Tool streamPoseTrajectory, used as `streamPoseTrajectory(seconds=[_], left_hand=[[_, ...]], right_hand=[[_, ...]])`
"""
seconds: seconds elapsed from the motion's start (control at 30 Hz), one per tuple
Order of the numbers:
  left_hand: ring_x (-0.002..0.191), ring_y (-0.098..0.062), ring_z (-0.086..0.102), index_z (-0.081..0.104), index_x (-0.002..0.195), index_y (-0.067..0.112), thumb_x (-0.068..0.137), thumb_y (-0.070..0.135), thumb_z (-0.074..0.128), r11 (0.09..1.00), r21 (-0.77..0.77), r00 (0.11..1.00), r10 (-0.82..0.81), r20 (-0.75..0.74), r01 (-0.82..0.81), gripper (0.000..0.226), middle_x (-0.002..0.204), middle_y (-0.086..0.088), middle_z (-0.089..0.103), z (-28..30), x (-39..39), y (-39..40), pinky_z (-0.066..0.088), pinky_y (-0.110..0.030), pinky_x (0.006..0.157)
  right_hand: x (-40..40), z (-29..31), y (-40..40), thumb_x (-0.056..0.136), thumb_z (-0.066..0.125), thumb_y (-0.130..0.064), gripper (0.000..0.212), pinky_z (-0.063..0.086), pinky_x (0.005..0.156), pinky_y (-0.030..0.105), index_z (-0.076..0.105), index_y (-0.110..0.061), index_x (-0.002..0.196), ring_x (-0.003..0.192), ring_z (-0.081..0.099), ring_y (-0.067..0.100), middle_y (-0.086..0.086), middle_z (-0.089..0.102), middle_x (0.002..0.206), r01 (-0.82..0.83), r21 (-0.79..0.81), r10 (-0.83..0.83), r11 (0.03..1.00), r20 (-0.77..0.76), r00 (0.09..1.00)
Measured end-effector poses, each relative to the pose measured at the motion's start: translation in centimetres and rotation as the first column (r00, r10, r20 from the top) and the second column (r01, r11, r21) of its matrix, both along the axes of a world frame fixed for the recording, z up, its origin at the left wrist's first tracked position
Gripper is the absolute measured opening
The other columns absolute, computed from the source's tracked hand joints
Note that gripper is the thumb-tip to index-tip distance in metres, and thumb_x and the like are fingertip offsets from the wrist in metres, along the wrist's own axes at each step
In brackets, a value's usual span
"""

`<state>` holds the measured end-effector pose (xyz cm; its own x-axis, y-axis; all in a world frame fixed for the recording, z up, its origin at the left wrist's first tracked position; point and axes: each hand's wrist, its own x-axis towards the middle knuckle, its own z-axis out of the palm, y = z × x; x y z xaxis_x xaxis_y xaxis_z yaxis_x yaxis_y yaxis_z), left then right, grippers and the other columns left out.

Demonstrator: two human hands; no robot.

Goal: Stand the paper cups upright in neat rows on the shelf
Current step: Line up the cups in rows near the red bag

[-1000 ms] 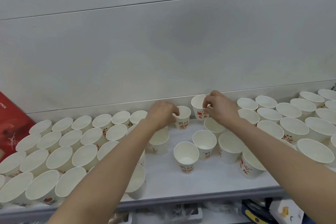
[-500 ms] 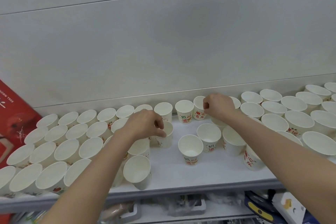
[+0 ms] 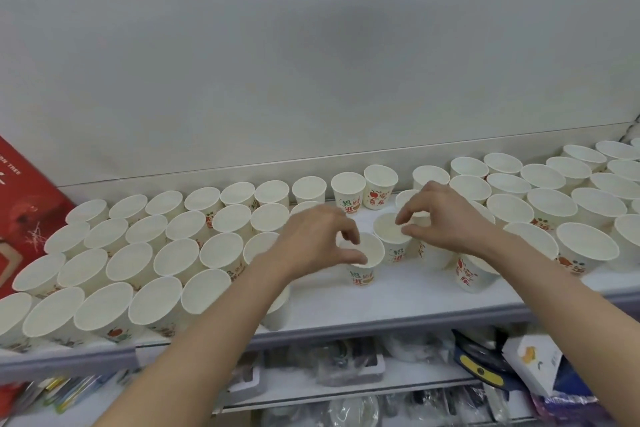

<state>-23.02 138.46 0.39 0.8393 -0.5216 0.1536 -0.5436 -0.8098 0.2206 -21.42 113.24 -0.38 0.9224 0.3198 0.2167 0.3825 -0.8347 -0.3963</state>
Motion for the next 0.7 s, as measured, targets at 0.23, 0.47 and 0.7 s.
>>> streamPoseTrajectory(seconds=[0.23,0.47,0.7], left_hand=[[0.089,-0.021,0.056,0.068,0.080,0.019,0.082,0.039,0.063,0.989,0.148,0.999,-0.017,0.042,0.011,0.021,0.084,0.000,0.065,-1.9,0.4,-2.1,0.045,-0.033,0.063],[0.095,-0.027,0.051,0.064,0.071,0.018,0.083,0.022,0.060,0.962,0.236,0.980,0.096,0.172,-0.136,0.013,0.083,-0.010,0.065,-1.4,3.6,-3.4,0.024,-0.031,0.067],[0.102,-0.026,0.047,0.071,0.089,0.016,0.085,0.021,0.060,0.936,0.307,0.967,0.103,0.235,-0.174,0.012,0.095,-0.003,0.066,-2.3,5.0,-2.6,0.022,-0.032,0.074]], right_hand=[[-1.3,-1.6,1.2,0.072,0.072,-0.023,0.011,0.036,0.081,0.034,0.072,-0.025,0.083,0.093,0.051,0.020,-0.006,0.068,0.082,0.001,-0.250,0.022,0.968,0.092,0.996],[0.4,-3.2,2.2,0.076,0.063,-0.021,0.007,0.024,0.071,0.032,0.067,-0.028,0.078,0.087,0.050,0.023,-0.005,0.066,0.080,0.124,-0.283,-0.077,0.951,0.170,0.982],[1.9,-3.0,3.8,0.076,0.062,-0.013,0.006,0.019,0.070,0.031,0.067,-0.017,0.075,0.088,0.052,0.026,-0.001,0.067,0.077,0.151,-0.276,-0.077,0.949,0.262,0.962]])
